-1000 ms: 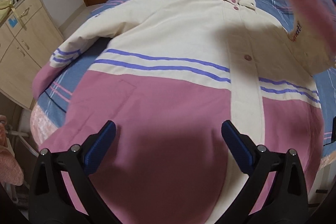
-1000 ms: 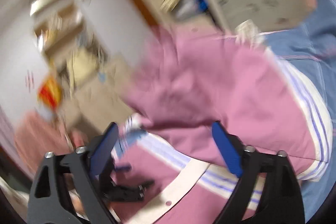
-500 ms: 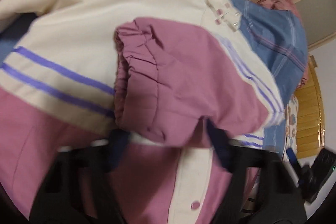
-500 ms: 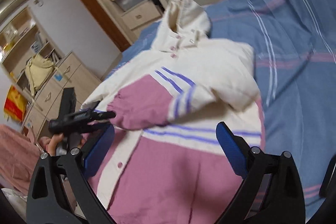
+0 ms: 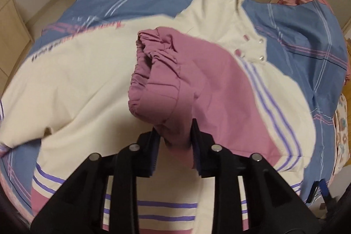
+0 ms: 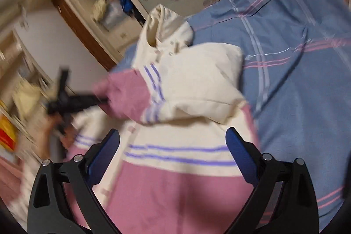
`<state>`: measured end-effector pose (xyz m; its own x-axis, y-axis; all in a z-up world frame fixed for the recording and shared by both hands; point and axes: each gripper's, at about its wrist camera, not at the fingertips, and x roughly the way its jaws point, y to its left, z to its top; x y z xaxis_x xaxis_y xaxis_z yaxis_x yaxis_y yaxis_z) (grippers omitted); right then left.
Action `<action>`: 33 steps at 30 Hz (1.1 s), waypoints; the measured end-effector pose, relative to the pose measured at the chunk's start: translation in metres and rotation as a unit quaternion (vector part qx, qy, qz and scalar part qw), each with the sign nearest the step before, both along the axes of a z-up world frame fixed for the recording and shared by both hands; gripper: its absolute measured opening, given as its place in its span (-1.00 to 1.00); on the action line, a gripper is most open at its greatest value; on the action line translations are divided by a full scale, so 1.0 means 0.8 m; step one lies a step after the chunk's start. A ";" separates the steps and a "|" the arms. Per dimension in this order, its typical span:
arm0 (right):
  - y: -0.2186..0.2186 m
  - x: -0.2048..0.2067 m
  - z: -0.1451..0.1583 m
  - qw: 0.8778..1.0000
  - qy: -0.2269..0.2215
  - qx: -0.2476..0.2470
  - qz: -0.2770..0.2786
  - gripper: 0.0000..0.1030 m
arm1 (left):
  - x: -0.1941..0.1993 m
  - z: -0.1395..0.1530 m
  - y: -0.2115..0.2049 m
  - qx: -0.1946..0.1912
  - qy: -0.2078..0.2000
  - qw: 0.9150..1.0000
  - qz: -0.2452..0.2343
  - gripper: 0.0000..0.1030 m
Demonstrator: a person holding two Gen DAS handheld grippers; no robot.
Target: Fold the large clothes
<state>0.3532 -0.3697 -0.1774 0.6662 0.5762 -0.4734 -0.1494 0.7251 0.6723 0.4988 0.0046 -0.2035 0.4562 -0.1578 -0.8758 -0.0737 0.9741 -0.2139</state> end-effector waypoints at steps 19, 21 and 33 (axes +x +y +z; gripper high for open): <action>-0.005 0.090 -0.042 0.984 0.082 -0.104 -0.120 0.20 | -0.035 -0.004 0.028 0.013 -0.034 0.999 0.010 -0.19; 0.016 0.079 -0.009 0.983 0.015 -0.132 -0.125 0.55 | -0.048 0.026 0.025 0.014 -0.081 0.997 0.012 -0.19; 0.132 0.109 -0.102 0.922 0.027 -0.380 -0.066 0.68 | -0.063 -0.018 0.003 0.001 -0.018 0.998 -0.067 0.44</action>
<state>0.4406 -0.2639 -0.2588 0.6707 -0.0202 -0.7415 -0.0064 0.9994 -0.0330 0.4481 0.0069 -0.2176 0.4617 -0.2171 -0.8601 0.0647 0.9752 -0.2115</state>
